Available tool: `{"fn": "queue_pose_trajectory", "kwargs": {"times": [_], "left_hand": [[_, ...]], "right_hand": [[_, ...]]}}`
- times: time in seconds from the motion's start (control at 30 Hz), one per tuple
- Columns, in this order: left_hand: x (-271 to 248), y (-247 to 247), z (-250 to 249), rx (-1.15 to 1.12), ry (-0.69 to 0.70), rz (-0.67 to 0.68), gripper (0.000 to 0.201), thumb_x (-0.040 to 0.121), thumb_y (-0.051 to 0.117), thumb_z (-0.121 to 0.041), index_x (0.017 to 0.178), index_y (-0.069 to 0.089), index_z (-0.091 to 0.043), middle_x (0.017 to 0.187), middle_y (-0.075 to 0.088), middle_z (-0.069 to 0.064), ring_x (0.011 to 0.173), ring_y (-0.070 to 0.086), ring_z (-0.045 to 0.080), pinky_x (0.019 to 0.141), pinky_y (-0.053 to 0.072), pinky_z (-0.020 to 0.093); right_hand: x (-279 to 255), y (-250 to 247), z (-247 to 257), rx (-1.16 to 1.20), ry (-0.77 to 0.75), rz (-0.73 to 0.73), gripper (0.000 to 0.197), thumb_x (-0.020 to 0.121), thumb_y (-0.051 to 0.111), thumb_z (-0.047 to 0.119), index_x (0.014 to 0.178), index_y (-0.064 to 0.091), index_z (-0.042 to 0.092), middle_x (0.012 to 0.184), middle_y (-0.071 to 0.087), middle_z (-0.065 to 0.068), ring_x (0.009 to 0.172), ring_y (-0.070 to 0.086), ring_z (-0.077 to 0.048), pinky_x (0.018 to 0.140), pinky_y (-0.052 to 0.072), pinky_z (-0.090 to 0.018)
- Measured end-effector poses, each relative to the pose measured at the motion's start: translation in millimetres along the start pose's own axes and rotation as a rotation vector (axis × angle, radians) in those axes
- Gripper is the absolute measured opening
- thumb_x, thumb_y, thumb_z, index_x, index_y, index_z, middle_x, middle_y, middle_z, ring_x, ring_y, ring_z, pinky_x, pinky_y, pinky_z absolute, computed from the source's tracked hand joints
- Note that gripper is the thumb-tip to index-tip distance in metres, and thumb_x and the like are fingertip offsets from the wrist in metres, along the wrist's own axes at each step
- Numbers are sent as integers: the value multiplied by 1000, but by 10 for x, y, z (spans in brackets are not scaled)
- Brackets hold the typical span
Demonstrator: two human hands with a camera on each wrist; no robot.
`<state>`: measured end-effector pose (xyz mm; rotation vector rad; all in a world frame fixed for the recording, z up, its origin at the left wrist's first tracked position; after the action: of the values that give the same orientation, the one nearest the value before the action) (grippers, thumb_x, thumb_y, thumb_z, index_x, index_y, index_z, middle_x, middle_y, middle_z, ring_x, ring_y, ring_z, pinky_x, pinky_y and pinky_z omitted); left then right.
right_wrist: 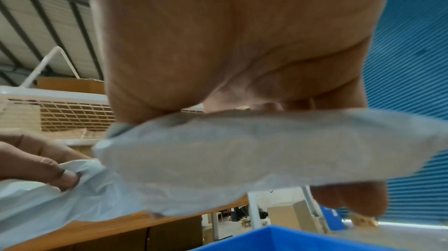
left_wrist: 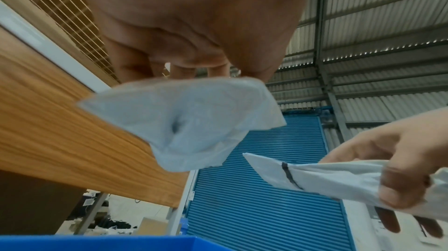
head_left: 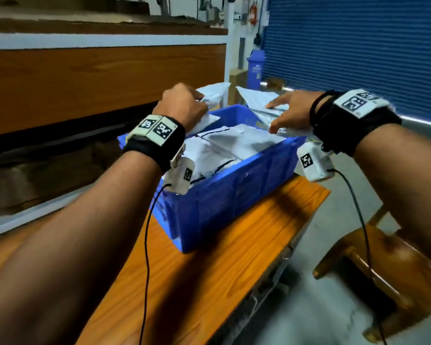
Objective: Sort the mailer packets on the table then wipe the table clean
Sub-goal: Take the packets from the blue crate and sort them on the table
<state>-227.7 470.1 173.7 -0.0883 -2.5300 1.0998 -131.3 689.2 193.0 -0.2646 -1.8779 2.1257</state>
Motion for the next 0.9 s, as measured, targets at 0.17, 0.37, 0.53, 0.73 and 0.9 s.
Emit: {"fn": "queue_pose_trajectory", "kwargs": {"times": [0.17, 0.37, 0.53, 0.73, 0.9], "left_hand": [[520, 518, -186, 119, 1, 60, 34, 84, 63, -36, 116, 68, -26, 123, 64, 7, 107, 61, 32, 88, 49, 35], [959, 965, -234, 255, -58, 190, 34, 79, 66, -36, 108, 72, -19, 106, 70, 6, 87, 64, 29, 77, 54, 34], [1183, 1167, -327, 340, -155, 212, 30, 82, 66, -34, 105, 73, -16, 96, 70, 7, 80, 63, 27, 65, 46, 30], [1126, 1735, -377, 508, -193, 367, 28, 85, 64, -39, 91, 68, -12, 90, 68, 7, 84, 63, 28, 75, 52, 33], [1033, 1864, -367, 544, -230, 625, 51, 97, 40, -52, 106, 66, -8, 102, 62, 12, 88, 65, 30, 55, 45, 27]], "right_hand": [[712, 33, -211, -90, -16, 76, 65, 77, 75, 39, 136, 50, 31, 142, 49, -8, 128, 46, -26, 102, 38, -31], [1545, 369, -296, -233, -146, 288, 54, 88, 65, 30, 135, 53, 7, 136, 54, -14, 117, 50, -27, 88, 38, -25], [2151, 551, -276, -359, -286, 349, 56, 88, 63, 37, 133, 54, 5, 140, 50, -13, 128, 45, -27, 99, 36, -28], [2492, 979, -345, -445, -395, 461, 63, 82, 69, 44, 134, 55, 11, 140, 52, -6, 130, 46, -24, 106, 38, -30], [2561, 1054, -464, -424, -413, 589, 69, 82, 60, 62, 128, 57, 11, 120, 63, -7, 90, 64, -21, 73, 51, -27]]}}
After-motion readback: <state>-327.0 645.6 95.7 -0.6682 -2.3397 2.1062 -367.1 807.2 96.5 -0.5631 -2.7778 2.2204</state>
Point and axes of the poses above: each hand's wrist, its own x-axis towards the middle knuckle, its own y-axis out of the palm, z = x × y, the point moved 4 cm from there along x, towards the middle knuckle
